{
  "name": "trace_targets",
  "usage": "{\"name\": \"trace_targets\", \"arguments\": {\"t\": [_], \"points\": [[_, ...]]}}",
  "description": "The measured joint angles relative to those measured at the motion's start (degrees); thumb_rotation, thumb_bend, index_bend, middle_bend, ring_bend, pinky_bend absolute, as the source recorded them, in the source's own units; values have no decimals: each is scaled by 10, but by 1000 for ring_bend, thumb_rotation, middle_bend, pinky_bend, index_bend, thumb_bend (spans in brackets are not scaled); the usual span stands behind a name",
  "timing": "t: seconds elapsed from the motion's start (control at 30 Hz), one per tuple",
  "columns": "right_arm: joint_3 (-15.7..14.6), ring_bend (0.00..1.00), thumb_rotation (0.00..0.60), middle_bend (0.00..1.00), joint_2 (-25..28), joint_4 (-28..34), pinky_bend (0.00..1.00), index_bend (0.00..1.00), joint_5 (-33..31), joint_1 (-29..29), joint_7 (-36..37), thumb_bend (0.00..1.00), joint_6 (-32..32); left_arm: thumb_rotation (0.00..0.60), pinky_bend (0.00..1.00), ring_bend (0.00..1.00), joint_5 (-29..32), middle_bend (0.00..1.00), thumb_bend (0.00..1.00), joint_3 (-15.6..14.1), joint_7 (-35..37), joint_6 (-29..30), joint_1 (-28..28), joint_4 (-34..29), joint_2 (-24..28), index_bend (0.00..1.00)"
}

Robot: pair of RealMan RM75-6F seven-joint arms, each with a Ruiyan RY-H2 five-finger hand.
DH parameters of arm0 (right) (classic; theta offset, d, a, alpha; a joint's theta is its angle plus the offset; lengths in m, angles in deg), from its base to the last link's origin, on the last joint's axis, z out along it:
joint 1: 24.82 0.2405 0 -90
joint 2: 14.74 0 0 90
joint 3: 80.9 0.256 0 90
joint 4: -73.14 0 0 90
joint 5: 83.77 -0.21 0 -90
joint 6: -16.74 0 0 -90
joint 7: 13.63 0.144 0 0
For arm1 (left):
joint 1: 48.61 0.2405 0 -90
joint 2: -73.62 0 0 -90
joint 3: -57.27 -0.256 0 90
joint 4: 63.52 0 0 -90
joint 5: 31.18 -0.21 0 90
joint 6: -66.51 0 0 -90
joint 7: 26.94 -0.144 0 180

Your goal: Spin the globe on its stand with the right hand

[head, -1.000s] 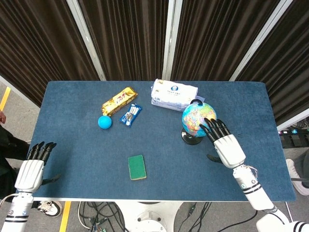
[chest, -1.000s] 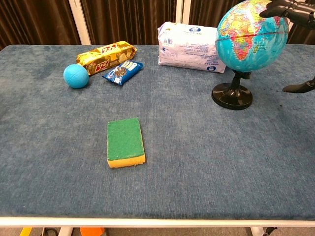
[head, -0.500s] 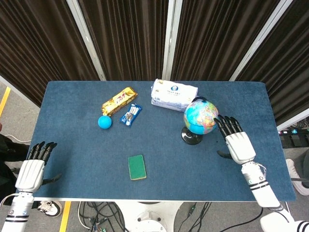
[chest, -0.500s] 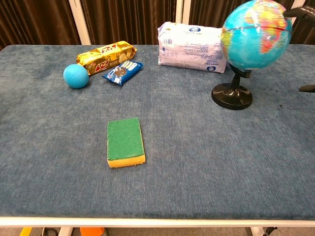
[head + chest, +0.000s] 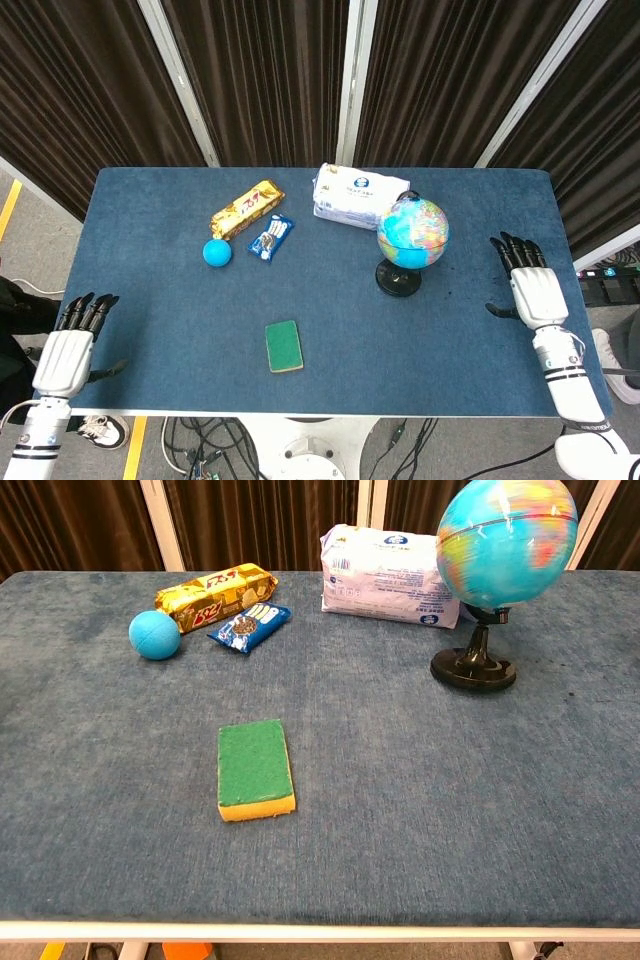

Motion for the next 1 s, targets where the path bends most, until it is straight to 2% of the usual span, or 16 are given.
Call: {"name": "trace_targets", "arguments": {"t": [0.3, 0.63, 1.0], "points": [[-16, 0, 600, 0, -1, -9, 0, 0, 30, -30, 28, 0, -44, 600, 80, 14, 0, 103, 53, 0, -2, 1, 0, -1, 0, 101], [-60, 0, 600, 0, -11, -27, 0, 0, 90, -97, 65, 0, -138, 600, 80, 14, 0, 103, 53, 0, -1, 4, 2, 0, -2, 101], [-94, 0, 600, 0, -33, -69, 0, 0, 102, -168, 67, 0, -193, 600, 80, 14, 0, 104, 53, 1, -4, 6, 2, -5, 1, 101]]}}
